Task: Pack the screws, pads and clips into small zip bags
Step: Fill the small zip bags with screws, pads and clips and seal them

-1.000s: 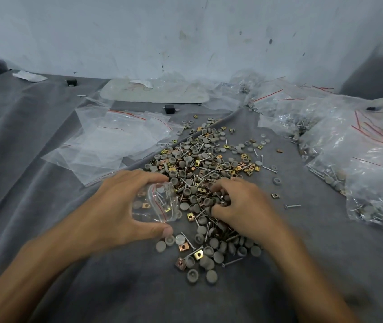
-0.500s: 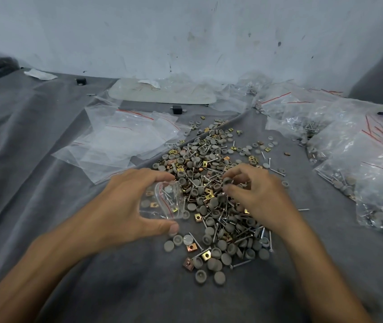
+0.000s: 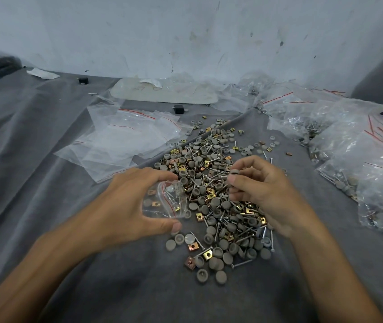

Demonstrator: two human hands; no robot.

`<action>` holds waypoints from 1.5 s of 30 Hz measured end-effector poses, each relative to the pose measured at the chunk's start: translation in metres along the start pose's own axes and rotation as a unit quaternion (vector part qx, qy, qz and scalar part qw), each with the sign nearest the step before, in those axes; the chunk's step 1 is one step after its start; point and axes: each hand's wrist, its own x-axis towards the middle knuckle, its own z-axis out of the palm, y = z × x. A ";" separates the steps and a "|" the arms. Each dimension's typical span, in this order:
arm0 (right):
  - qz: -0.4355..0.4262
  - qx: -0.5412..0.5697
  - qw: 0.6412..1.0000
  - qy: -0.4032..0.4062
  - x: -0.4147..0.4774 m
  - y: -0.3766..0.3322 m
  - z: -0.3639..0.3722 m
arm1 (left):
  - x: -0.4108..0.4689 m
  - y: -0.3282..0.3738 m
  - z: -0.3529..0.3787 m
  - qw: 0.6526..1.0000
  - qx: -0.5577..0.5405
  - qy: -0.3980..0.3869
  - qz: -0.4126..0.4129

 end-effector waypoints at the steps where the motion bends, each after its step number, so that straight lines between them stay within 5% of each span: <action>1: 0.008 0.013 1.000 -0.004 0.000 0.000 0.001 | 0.000 0.000 0.000 1.000 -0.001 0.000 0.000; 11: 0.039 0.114 0.993 0.014 0.001 -0.001 0.001 | 0.000 0.000 0.000 1.000 0.004 -0.006 -0.008; 18: 0.022 0.000 0.999 0.031 -0.001 0.001 0.003 | 0.000 0.001 0.002 1.000 0.011 -0.009 -0.013; 26: -0.028 0.022 0.978 -0.205 -0.014 -0.005 0.042 | 0.001 0.009 0.002 1.000 0.021 0.002 -0.002; 36: -0.083 -0.122 0.975 -0.166 -0.015 -0.008 0.059 | 0.001 0.015 0.001 1.000 0.016 0.010 -0.003; 45: -0.090 -0.057 0.971 -0.216 -0.020 -0.010 0.061 | 0.003 0.012 0.002 1.000 0.006 0.010 -0.004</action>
